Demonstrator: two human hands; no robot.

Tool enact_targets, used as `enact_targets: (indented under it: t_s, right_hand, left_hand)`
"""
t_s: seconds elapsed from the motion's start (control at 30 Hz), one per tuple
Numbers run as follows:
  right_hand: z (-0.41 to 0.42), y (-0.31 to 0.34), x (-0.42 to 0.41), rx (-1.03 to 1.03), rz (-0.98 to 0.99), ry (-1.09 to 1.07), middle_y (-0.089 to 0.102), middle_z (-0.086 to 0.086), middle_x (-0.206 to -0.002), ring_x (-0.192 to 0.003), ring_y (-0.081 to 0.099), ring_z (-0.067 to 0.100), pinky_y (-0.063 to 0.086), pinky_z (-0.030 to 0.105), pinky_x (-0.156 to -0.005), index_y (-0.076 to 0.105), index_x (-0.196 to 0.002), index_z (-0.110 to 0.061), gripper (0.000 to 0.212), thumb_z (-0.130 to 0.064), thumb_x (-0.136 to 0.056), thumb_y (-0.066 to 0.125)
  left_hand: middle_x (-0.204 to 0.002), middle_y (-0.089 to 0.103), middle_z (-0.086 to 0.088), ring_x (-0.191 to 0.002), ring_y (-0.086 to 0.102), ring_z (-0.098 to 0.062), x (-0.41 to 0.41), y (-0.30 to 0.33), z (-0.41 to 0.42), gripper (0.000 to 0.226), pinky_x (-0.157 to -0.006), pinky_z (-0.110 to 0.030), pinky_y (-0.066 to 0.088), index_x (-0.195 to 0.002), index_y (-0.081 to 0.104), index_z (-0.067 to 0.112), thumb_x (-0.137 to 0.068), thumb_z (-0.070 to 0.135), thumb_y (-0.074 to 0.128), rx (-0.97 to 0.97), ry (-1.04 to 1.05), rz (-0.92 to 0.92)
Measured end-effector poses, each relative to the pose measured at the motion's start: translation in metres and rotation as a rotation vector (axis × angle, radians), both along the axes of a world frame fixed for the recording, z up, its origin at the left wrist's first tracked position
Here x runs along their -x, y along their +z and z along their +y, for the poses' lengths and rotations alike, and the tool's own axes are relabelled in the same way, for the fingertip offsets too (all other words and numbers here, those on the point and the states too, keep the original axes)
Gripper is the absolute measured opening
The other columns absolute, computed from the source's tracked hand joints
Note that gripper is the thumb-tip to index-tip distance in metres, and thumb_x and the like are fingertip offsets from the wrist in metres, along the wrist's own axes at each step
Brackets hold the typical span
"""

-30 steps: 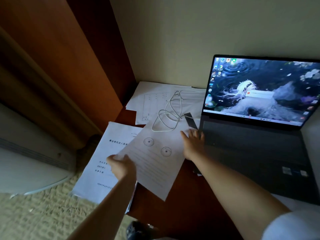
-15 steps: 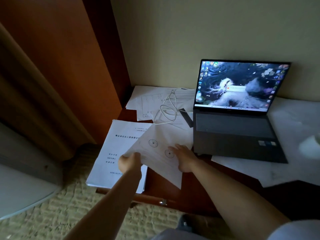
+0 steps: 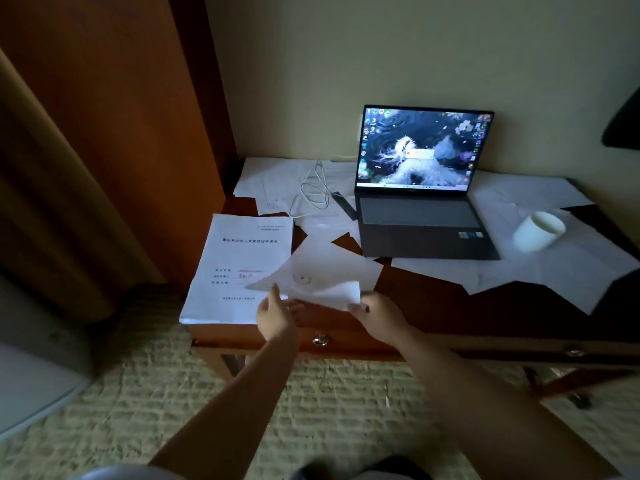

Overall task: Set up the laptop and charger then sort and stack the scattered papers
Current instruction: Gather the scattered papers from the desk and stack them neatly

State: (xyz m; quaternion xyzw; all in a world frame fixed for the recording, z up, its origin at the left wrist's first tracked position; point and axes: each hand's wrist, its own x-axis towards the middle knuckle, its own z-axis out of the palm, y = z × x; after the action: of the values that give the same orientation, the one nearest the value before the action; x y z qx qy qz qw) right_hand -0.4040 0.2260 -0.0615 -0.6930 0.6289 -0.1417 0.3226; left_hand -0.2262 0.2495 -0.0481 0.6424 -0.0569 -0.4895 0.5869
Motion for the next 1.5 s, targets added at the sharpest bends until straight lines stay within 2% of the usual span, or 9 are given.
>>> enact_targets:
  t_s: [0.2,0.33,0.57,0.83,0.97,1.1,1.23,1.37,1.5]
  right_hand:
    - [0.007,0.026,0.009,0.103,-0.313,-0.381,0.052,0.011,-0.068,-0.066,0.047,0.020,0.029,0.030,-0.059,0.054,-0.073,-0.002,0.030,-0.024,-0.094,0.052]
    - [0.018,0.038,0.029,0.055,-0.546,-0.415,0.058,0.024,-0.076,-0.068,0.050,0.018,0.036,0.030,-0.064,0.060,-0.087,0.005,0.035,-0.028,-0.095,0.051]
    - [0.054,0.062,0.091,-0.313,-0.970,-0.390,0.072,0.019,-0.092,-0.074,0.068,0.028,0.056,0.039,-0.073,0.069,-0.098,-0.003,0.067,-0.050,-0.101,0.021]
    - [0.058,0.037,0.186,-0.141,-0.748,-0.448,0.066,0.007,-0.108,-0.102,0.063,0.026,0.053,0.033,-0.082,0.065,-0.107,-0.012,0.022,-0.021,-0.097,0.048]
    - [0.056,0.025,0.232,-0.239,-0.646,-0.537,0.045,0.005,-0.140,-0.128,0.045,0.026,0.039,0.032,-0.091,0.041,-0.141,-0.013,0.048,-0.024,-0.095,0.051]
    - [0.037,0.005,0.259,-0.435,-0.750,-0.596,0.062,0.011,-0.117,-0.099,0.061,0.027,0.050,0.035,-0.081,0.059,-0.115,-0.010,0.044,-0.046,-0.091,0.052]
    - [0.025,0.003,0.263,-0.479,-0.817,-0.592,0.066,0.004,-0.080,-0.070,0.063,0.019,0.049,0.024,-0.056,0.065,-0.086,-0.015,0.014,-0.027,-0.090,0.062]
    - [-0.006,-0.008,0.259,-0.328,-0.599,-0.612,0.060,0.009,-0.074,-0.063,0.055,0.019,0.041,0.023,-0.054,0.066,-0.083,-0.001,0.007,-0.005,-0.083,0.060]
    - [-0.046,-0.017,0.259,-0.336,-0.482,-0.605,0.049,-0.009,-0.069,-0.066,0.048,0.009,0.042,0.018,-0.064,0.051,-0.069,-0.024,0.023,-0.020,-0.092,0.053]
  left_hand:
    - [-0.110,0.068,-0.014,-0.098,0.063,-0.024,0.033,0.003,0.013,0.021,-0.094,-0.041,0.051,-0.107,0.064,0.017,-0.097,0.028,0.048,0.095,-0.260,-0.159]
    - [-0.113,0.066,-0.007,-0.102,0.062,-0.020,0.072,0.019,0.028,0.028,-0.078,-0.028,0.050,-0.118,0.062,0.013,-0.099,0.027,0.046,0.151,-0.457,-0.170]
    - [-0.099,0.070,-0.012,-0.088,0.067,-0.027,0.157,0.049,0.059,0.041,-0.078,-0.041,0.056,-0.109,0.067,0.017,-0.096,0.047,0.044,0.226,-0.558,-0.053]
    - [-0.088,0.065,-0.013,-0.077,0.064,-0.028,0.247,0.056,0.076,0.017,-0.063,-0.035,0.053,-0.103,0.059,0.011,-0.100,0.016,0.043,0.118,-0.400,-0.071]
    - [-0.085,0.061,-0.012,-0.078,0.059,-0.028,0.269,0.057,0.065,0.014,-0.070,-0.037,0.050,-0.091,0.061,0.010,-0.095,0.013,0.048,0.052,-0.374,-0.126]
    - [-0.082,0.060,-0.010,-0.074,0.057,-0.025,0.277,0.045,0.043,0.016,-0.066,-0.032,0.048,-0.086,0.060,0.012,-0.093,0.011,0.047,0.019,-0.329,-0.229]
    - [-0.077,0.058,-0.006,-0.066,0.053,-0.020,0.277,0.022,0.016,0.020,-0.054,-0.027,0.041,-0.094,0.059,0.005,-0.094,0.010,0.040,-0.089,-0.264,-0.399]
    - [-0.091,0.057,-0.016,-0.079,0.050,-0.029,0.268,0.000,-0.010,0.030,-0.067,-0.032,0.038,-0.102,0.059,-0.003,-0.096,0.010,0.033,-0.260,-0.203,-0.531]
    - [-0.094,0.058,-0.019,-0.080,0.050,-0.029,0.257,-0.020,-0.031,0.032,-0.067,-0.033,0.038,-0.100,0.058,-0.004,-0.097,0.011,0.030,-0.363,-0.192,-0.558]
